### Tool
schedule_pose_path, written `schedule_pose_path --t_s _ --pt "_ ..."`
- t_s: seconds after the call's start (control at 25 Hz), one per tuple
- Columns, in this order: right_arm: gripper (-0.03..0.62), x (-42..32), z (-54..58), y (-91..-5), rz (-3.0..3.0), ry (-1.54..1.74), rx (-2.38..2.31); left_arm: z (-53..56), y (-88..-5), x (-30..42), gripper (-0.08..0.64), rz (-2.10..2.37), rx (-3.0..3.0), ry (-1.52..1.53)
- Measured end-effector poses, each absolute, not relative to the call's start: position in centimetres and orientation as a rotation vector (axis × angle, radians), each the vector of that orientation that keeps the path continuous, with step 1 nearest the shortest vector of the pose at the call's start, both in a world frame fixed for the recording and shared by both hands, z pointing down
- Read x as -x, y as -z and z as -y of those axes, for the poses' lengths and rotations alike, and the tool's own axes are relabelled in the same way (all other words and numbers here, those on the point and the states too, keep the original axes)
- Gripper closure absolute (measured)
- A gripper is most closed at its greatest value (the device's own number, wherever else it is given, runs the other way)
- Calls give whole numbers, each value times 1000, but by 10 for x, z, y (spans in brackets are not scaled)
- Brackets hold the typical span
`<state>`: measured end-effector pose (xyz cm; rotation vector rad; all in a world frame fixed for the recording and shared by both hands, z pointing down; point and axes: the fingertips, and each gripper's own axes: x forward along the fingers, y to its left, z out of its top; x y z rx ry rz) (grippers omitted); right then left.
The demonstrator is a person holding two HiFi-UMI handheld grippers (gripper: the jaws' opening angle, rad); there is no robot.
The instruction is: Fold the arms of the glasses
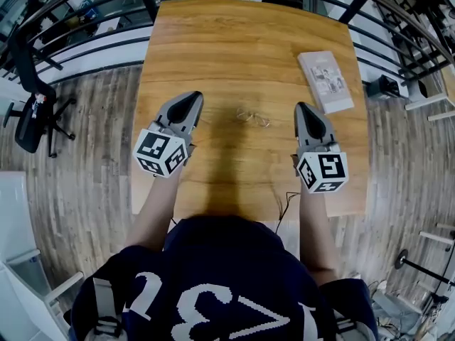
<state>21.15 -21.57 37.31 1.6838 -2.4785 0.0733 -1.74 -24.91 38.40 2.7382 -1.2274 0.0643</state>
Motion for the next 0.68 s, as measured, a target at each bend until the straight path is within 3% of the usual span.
schedule_pose_path --t_s 0.68 --pt "565 -206 202 -372 2490 -72 -1703 237 -377 15 537 1258 -2755 -97"
